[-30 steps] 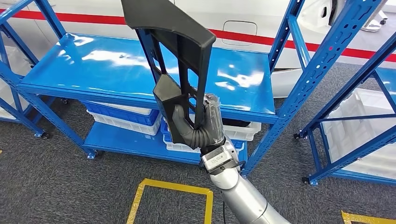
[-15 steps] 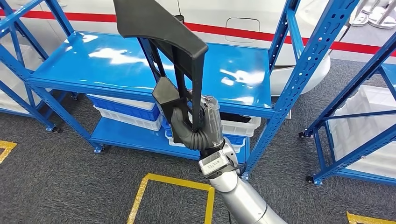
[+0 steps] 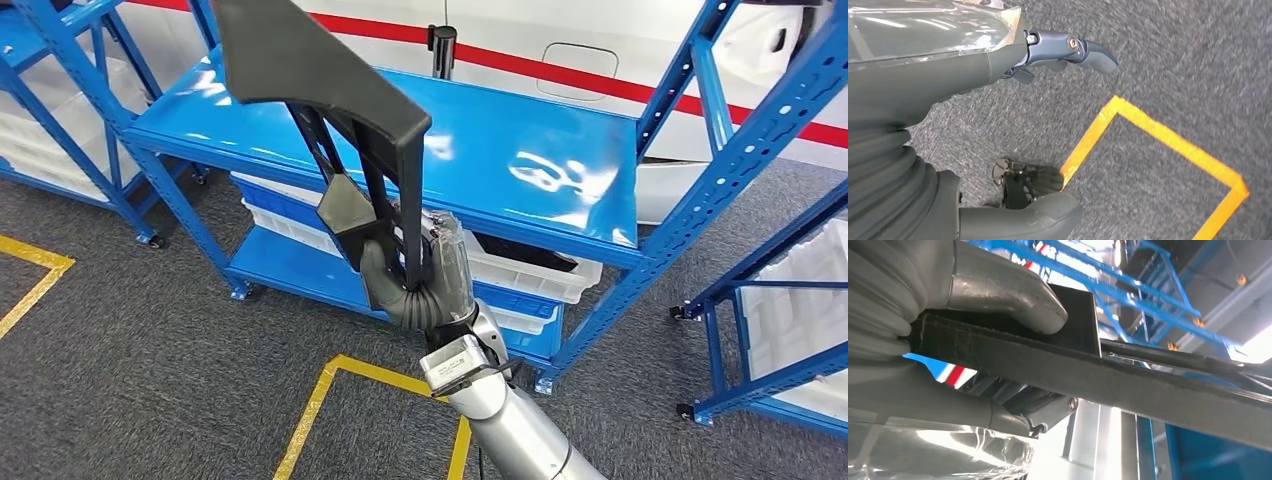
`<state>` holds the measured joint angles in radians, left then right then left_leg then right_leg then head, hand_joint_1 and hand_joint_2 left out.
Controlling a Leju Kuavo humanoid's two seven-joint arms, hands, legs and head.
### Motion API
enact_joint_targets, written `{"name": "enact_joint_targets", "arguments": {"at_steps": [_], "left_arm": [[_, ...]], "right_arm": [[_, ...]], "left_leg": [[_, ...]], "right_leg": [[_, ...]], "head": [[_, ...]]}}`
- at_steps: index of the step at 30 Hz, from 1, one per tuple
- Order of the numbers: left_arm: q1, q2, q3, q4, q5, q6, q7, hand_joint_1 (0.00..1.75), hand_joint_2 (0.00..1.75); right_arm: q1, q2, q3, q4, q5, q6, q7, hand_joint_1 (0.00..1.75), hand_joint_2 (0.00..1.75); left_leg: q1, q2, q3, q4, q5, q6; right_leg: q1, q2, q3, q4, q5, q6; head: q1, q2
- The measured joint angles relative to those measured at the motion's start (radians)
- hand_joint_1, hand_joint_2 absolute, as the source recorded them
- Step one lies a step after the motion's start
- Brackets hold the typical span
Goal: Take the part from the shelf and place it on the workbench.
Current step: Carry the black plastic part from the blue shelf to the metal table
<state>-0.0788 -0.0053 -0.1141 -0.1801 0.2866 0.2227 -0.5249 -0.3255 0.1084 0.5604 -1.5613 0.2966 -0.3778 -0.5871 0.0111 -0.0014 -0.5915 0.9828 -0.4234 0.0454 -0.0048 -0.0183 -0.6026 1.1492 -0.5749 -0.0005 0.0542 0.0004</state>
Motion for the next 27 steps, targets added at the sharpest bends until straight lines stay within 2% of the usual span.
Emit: {"name": "enact_joint_targets", "arguments": {"at_steps": [1, 2, 3, 4, 6, 7, 8, 9, 13, 15, 20, 24, 27], "left_arm": [[0.000, 0.000, 0.000, 0.000, 0.000, 0.003, 0.000, 0.00, 1.75], [0.000, 0.000, 0.000, 0.000, 0.000, 0.005, 0.000, 0.00, 1.75], [0.001, 0.000, 0.000, 0.000, 0.000, 0.007, -0.001, 0.00, 1.75], [0.002, -0.001, 0.000, 0.000, 0.000, 0.008, -0.001, 0.00, 1.75], [0.002, -0.002, 0.000, 0.000, 0.000, 0.008, -0.004, 0.00, 1.75], [0.002, -0.002, 0.001, 0.000, 0.001, 0.009, -0.006, 0.00, 1.75], [0.002, -0.002, 0.001, 0.000, 0.002, 0.010, -0.009, 0.00, 1.75], [0.003, -0.002, 0.002, 0.000, 0.004, 0.010, -0.012, 0.00, 1.75], [0.010, -0.001, 0.006, 0.000, 0.006, 0.013, -0.021, 0.00, 1.75], [0.010, -0.001, 0.007, 0.000, 0.005, 0.013, -0.022, 0.00, 1.75], [0.010, 0.000, 0.009, 0.000, -0.002, 0.014, -0.022, 0.00, 1.75], [0.010, 0.000, 0.011, 0.000, -0.003, 0.014, -0.023, 0.00, 1.75], [0.010, 0.000, 0.012, 0.000, -0.003, 0.014, -0.023, 0.00, 1.75]], "right_arm": [[0.003, -0.002, 0.000, 0.000, 0.000, 0.000, 0.000, 1.75, 1.75], [0.007, -0.004, 0.000, 0.000, 0.001, 0.000, 0.000, 1.75, 1.75], [0.010, -0.005, 0.000, 0.000, 0.001, 0.000, 0.001, 1.75, 1.75], [0.012, -0.006, 0.000, 0.000, 0.002, 0.000, 0.001, 1.75, 1.75], [0.013, -0.007, 0.000, 0.000, 0.004, 0.000, 0.002, 1.75, 1.75], [0.014, -0.008, 0.000, 0.000, 0.004, 0.000, 0.002, 1.75, 1.75], [0.016, -0.008, 0.000, -0.001, 0.005, 0.000, 0.001, 1.75, 1.75], [0.017, -0.008, 0.000, -0.001, 0.004, 0.000, 0.001, 1.75, 1.75], [0.022, -0.007, 0.000, -0.002, 0.003, 0.003, -0.001, 1.75, 1.75], [0.025, -0.007, 0.000, -0.002, 0.002, 0.004, -0.002, 1.75, 1.75], [0.030, -0.007, 0.000, -0.002, -0.001, 0.011, -0.005, 1.75, 1.75], [0.039, -0.007, 0.000, -0.002, -0.007, 0.013, -0.007, 1.75, 1.75], [0.043, -0.007, 0.000, -0.002, -0.008, 0.013, -0.008, 1.75, 1.75]], "left_leg": [[0.000, -0.009, -0.003, 0.000, 0.002, 0.003], [-0.001, -0.020, -0.006, 0.001, 0.004, 0.003], [-0.001, -0.031, -0.007, 0.001, 0.005, 0.003], [-0.001, -0.043, -0.008, 0.002, 0.007, 0.001], [-0.001, -0.066, -0.009, 0.005, 0.010, -0.004], [-0.002, -0.075, -0.011, 0.008, 0.010, -0.008], [-0.004, -0.082, -0.015, 0.011, 0.010, -0.012], [-0.006, -0.087, -0.018, 0.014, 0.008, -0.015], [-0.001, -0.087, -0.028, 0.016, 0.014, -0.005], [0.002, -0.086, -0.029, 0.014, 0.018, -0.009], [0.007, -0.085, -0.028, 0.013, 0.019, -0.013], [0.009, -0.084, -0.029, 0.013, 0.017, -0.030], [0.009, -0.084, -0.030, 0.013, 0.017, -0.034]], "right_leg": [[-0.001, 0.008, -0.034, 0.072, -0.027, -0.002], [-0.002, 0.011, -0.057, 0.122, -0.043, 0.000], [-0.002, 0.013, -0.064, 0.137, -0.042, 0.006], [-0.003, 0.015, -0.049, 0.108, -0.024, 0.014], [-0.008, 0.038, 0.021, -0.033, 0.034, 0.029], [-0.011, 0.050, 0.049, -0.097, 0.057, 0.030], [-0.013, 0.060, 0.064, -0.136, 0.071, 0.028], [-0.015, 0.065, 0.069, -0.153, 0.076, 0.025], [-0.011, 0.060, 0.066, -0.154, 0.085, 0.010], [-0.007, 0.060, 0.064, -0.153, 0.088, 0.006], [-0.002, 0.060, 0.063, -0.150, 0.088, 0.005], [0.000, 0.060, 0.061, -0.149, 0.087, 0.005], [0.000, 0.060, 0.060, -0.148, 0.087, 0.004]], "head": [[0.000, 0.000], [0.000, 0.000], [0.000, 0.000], [0.000, 0.000], [0.000, 0.000], [0.000, 0.000], [0.000, 0.000], [0.000, 0.000], [-0.002, 0.000], [-0.002, 0.000], [-0.002, 0.000], [-0.002, 0.000], [-0.002, 0.000]]}}
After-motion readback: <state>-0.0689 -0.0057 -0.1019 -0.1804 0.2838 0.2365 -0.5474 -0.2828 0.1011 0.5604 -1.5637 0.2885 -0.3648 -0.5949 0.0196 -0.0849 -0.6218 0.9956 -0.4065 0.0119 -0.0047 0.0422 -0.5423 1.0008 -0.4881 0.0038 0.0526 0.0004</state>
